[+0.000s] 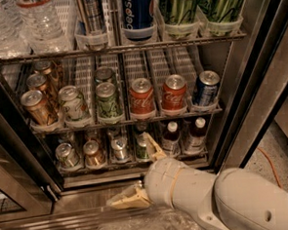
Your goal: Pick orange can from bottom shelf of fridge
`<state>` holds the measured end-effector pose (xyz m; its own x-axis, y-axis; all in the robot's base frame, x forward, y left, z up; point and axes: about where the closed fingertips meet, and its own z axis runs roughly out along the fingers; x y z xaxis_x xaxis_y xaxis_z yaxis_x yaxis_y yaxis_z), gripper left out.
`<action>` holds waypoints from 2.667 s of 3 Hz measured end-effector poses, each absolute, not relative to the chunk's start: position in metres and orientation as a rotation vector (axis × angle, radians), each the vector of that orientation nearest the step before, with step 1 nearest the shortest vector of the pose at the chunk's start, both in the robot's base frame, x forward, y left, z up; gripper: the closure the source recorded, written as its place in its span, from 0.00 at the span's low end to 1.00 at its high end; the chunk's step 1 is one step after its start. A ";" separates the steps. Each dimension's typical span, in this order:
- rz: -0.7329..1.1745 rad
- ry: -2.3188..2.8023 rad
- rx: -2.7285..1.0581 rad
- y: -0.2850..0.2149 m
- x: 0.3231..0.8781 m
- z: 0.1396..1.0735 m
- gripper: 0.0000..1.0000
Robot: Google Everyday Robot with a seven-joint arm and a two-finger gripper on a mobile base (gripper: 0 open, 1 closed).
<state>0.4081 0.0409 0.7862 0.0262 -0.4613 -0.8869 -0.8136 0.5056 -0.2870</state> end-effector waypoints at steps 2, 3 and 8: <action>0.378 1.550 -1.117 0.039 0.409 0.768 0.00; 0.409 1.552 -1.126 0.043 0.407 0.753 0.00; 0.409 1.472 -0.903 0.078 0.402 0.612 0.00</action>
Offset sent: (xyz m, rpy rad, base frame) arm 0.0009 -0.0026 -0.0147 0.0068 -0.0481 0.0101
